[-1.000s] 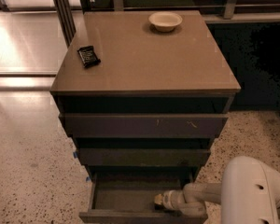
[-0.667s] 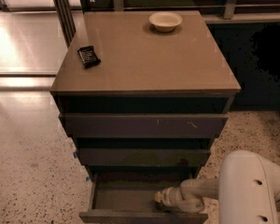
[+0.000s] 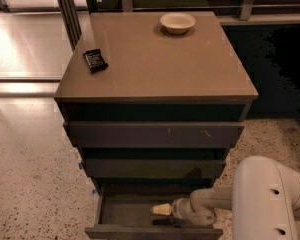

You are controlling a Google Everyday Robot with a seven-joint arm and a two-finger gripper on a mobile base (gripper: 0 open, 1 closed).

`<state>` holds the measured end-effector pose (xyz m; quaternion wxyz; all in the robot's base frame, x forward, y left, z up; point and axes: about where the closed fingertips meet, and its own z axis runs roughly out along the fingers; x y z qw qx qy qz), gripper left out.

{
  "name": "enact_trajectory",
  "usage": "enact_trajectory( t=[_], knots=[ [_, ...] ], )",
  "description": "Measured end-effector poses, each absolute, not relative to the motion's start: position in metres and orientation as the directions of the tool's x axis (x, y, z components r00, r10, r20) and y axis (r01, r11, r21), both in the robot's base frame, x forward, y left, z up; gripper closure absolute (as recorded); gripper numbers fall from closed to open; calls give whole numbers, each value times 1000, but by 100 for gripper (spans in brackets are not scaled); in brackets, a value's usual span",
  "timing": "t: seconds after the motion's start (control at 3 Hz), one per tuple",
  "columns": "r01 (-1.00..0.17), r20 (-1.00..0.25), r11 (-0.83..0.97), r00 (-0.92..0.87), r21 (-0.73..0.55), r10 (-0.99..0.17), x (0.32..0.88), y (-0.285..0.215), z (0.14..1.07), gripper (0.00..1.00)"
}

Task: Open bottom drawer

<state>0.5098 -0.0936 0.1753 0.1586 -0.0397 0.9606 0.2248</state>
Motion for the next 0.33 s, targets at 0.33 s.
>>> enact_trajectory(
  t=[0.33],
  knots=[
    [-148,-323,896,-947,419,-5,510,-94,175,0]
  ],
)
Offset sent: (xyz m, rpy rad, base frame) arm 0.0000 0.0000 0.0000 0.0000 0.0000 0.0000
